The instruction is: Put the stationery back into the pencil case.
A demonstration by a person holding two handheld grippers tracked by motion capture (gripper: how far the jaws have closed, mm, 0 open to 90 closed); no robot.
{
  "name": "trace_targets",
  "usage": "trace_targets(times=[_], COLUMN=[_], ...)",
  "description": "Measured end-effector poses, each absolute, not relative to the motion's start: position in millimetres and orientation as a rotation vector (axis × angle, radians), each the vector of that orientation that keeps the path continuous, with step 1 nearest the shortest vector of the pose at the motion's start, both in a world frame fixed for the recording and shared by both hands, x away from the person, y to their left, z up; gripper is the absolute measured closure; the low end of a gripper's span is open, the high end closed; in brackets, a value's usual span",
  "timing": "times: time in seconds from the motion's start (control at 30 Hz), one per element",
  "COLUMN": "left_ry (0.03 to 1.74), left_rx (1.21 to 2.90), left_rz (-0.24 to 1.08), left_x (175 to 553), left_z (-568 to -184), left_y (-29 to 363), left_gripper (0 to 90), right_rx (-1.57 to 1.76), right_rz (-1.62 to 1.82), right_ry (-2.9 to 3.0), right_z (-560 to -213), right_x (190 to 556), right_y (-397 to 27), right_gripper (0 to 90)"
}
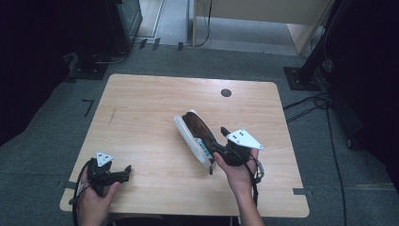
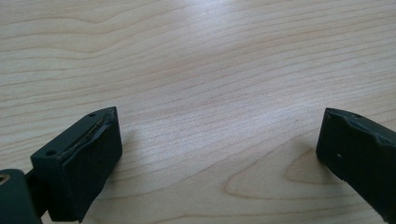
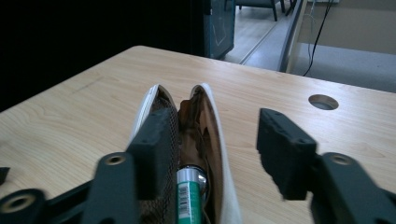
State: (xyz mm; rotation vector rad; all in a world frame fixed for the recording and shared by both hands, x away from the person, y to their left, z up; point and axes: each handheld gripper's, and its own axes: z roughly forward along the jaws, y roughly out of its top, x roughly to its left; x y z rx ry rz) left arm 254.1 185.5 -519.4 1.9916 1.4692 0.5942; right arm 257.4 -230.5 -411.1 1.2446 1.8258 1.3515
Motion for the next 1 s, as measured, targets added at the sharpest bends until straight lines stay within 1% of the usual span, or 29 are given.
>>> trace_targets(times=[0.2, 0.23, 0.27, 0.5, 0.67, 1.0], left_ry=[1.469, 1.469, 1.47, 1.469, 1.469, 1.469], left_rx=[1.991, 1.992, 1.99, 1.992, 1.991, 1.992], left_rz=[0.594, 0.594, 0.594, 0.594, 0.594, 0.594], left_x=[254.1, 254.1, 254.1, 254.1, 254.1, 254.1], left_z=[-519.4, -519.4, -519.4, -519.4, -519.4, -519.4], left_y=[185.4, 185.5, 185.4, 185.4, 185.4, 185.4], left_gripper=[0.5, 0.5, 0.5, 0.5, 0.5, 0.5], right_rx=[1.296, 1.312, 1.324, 1.386, 1.41, 1.494], right_rz=[1.337, 1.302, 1.289, 1.262, 1.231, 1.151], right_ry=[1.79, 1.786, 1.784, 1.771, 1.773, 1.766], right_z=[-410.5, -412.2, -414.9, -426.3, -432.9, -459.6], right_x=[246.7, 244.3, 241.5, 233.6, 230.0, 222.8], right_y=[-258.1, -262.8, -270.4, -297.3, -308.6, -335.7], right_gripper=[11.0, 8.3, 1.1, 0.0, 0.0, 0.0])
